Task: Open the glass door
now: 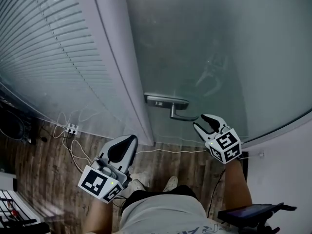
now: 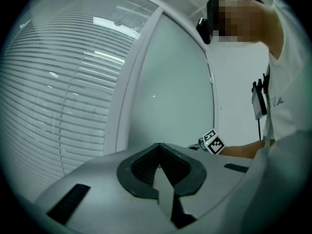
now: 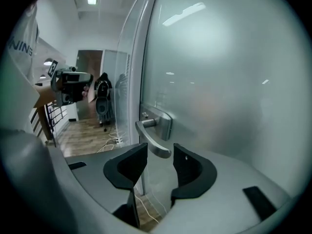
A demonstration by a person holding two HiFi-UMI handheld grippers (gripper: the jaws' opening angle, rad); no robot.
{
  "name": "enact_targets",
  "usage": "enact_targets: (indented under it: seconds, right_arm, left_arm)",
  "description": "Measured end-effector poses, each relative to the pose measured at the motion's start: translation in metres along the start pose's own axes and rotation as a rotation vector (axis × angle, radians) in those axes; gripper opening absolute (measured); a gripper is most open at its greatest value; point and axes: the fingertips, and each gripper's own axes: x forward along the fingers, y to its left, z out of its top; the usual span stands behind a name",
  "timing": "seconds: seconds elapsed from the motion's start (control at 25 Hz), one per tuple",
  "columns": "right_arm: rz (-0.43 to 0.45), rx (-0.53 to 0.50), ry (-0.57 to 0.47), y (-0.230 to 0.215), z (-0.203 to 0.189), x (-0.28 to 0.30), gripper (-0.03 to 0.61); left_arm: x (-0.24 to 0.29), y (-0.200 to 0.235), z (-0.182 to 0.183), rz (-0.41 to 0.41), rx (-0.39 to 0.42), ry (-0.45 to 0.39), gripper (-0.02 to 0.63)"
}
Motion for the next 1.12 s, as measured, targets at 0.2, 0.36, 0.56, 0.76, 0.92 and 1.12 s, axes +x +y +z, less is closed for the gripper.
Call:
enact_targets:
  seconds: [0.2,0.36,0.56,0.76,0.92,1.12]
  right_arm:
    - [-0.035,-0.040,0.046,-0.004,-0.004,0.013,0.158]
    - [-0.034,-0.040,0.043,-0.001,-0.007,0.013,0.128]
    - [-0.051,-0.032,0.045,0.000,-0.014,0.010,0.123]
    - [-0.019,0.014,0.068,-0.002,-0.021,0.024,0.123]
    - [-0.027,0.054,0.049,-0.006,-0.032,0.028,0.123]
    - [-0.046,0.047,0.045,-0.015,-0.030,0.032,0.123]
  left_arm:
    - [0.005,0.000,-0.003,-0.022,-0.003,0.008,0.000]
    - [0.008,-0.002,-0.005,-0.040,-0.003,0.012,0.000]
    - [0.008,-0.005,-0.012,-0.047,-0.003,0.016,0.000]
    - [0.011,-0.002,-0.010,-0.054,-0.003,0.019,0.000]
    - [0.011,-0.008,-0.017,-0.060,0.001,0.019,0.000]
    - [0.013,-0.015,-0.018,-0.059,0.001,0.012,0.000]
